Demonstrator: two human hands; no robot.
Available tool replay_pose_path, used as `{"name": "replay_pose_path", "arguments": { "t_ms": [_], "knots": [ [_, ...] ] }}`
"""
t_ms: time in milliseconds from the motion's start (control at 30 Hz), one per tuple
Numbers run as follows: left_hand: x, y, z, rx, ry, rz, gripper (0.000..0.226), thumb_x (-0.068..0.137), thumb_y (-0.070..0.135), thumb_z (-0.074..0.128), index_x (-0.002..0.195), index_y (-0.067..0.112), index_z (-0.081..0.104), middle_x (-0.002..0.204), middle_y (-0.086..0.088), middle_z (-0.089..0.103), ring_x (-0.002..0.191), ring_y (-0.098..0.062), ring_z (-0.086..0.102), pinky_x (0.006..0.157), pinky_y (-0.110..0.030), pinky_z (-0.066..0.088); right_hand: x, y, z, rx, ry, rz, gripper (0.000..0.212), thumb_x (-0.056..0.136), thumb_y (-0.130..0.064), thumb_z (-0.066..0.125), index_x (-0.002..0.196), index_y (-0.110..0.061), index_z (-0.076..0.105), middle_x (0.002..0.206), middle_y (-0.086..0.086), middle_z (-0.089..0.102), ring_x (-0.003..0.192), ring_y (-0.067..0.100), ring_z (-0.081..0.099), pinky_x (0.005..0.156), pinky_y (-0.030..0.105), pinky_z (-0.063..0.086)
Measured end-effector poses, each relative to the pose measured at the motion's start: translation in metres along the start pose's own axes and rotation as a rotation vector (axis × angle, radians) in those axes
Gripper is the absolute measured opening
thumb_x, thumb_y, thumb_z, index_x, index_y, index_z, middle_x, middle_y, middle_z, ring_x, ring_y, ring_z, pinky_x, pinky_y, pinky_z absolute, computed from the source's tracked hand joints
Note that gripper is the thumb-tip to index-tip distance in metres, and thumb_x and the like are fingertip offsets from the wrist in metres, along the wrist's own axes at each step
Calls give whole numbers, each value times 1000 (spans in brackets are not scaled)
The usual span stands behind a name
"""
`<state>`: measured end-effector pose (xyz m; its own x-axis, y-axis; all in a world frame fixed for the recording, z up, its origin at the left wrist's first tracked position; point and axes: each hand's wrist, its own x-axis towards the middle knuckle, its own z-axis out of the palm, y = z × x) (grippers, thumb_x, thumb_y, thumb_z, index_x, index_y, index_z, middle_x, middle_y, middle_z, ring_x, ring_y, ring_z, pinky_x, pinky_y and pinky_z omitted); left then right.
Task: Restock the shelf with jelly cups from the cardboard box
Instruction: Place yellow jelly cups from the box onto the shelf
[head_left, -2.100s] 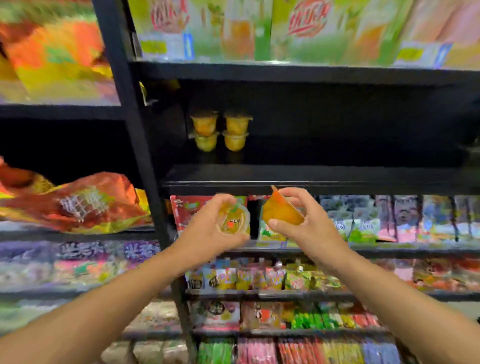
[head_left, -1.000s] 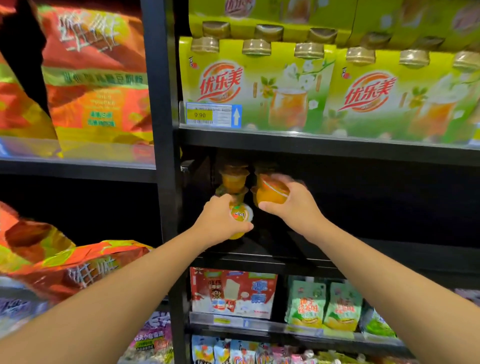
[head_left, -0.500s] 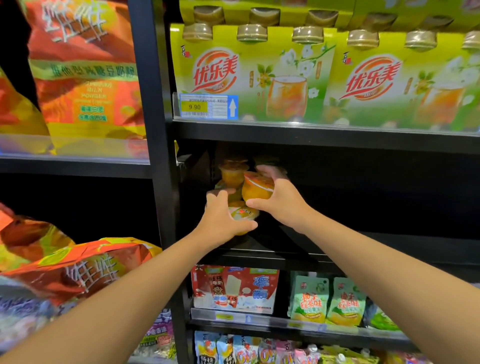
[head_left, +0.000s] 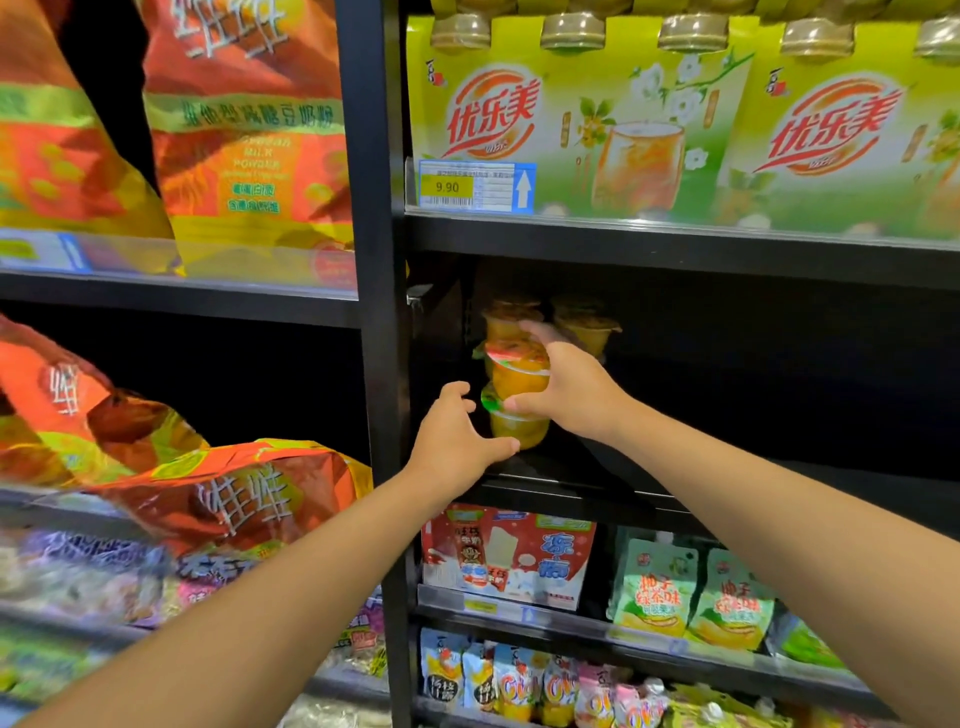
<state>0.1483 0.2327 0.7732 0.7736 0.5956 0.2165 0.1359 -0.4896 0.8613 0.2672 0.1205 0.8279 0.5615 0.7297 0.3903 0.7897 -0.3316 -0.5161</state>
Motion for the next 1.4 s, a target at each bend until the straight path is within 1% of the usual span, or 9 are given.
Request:
{"name": "replay_pose_path", "arguments": {
  "t_ms": [200,333,400,500,667,900,1000,1167,1400],
  "knots": [
    [-9,1,-2,30,-42,22,98,75,23,86,153,17,28,147,-3,46,134,-20,45,107,-34,41,-4,-4,-5,-9,-12,29,95,83,-26,80,157,-23,21,147,4,47,125,17,52,89,24,48],
    [-20,6,-9,94,-38,43,90,81,30,81,154,17,29,153,-2,42,139,-20,40,109,-36,38,-18,-8,-15,73,43,72,93,87,-23,77,159,-19,18,157,3,37,140,18,40,102,26,40],
    [-28,7,-15,104,-42,57,80,88,31,74,154,18,31,155,-1,39,141,-19,37,109,-33,35,-31,-5,-21,102,135,113,81,90,-23,73,155,-18,25,155,2,38,142,18,38,108,31,40],
    [-41,6,-22,155,-76,95,65,93,30,66,150,22,35,153,1,38,141,-18,34,109,-34,33,-63,8,-26,73,203,155,58,92,-21,68,143,-19,41,143,0,47,132,14,44,98,26,38],
    [-51,10,-21,390,-219,155,52,100,45,49,148,28,38,152,4,34,142,-19,26,115,-46,31,-99,30,-15,-128,-95,116,52,96,-39,60,144,-26,47,143,-5,48,135,15,41,107,33,39],
    [-47,15,-9,686,-312,139,59,102,60,19,157,39,14,166,6,8,151,-22,1,119,-52,10,-89,27,2,-364,-210,3,58,104,-49,36,158,-27,26,165,3,21,152,24,13,123,41,15],
    [-44,13,-5,724,-329,114,58,103,59,15,157,40,12,166,5,7,151,-24,0,120,-53,9,-84,30,4,-320,-266,38,57,106,-48,29,158,-27,23,167,2,14,153,26,6,124,43,11],
    [-37,12,6,732,-288,140,57,101,61,14,156,43,15,165,1,13,150,-26,6,119,-53,13,-77,41,2,-232,-272,-84,52,107,-41,35,157,-27,29,165,2,19,153,25,6,124,45,15],
    [-24,13,11,784,-255,136,61,101,61,18,157,39,14,165,-2,13,151,-28,4,119,-53,12,-64,44,12,-193,-287,-60,55,106,-45,35,158,-28,24,166,4,14,153,24,3,122,45,16]
  ]
}}
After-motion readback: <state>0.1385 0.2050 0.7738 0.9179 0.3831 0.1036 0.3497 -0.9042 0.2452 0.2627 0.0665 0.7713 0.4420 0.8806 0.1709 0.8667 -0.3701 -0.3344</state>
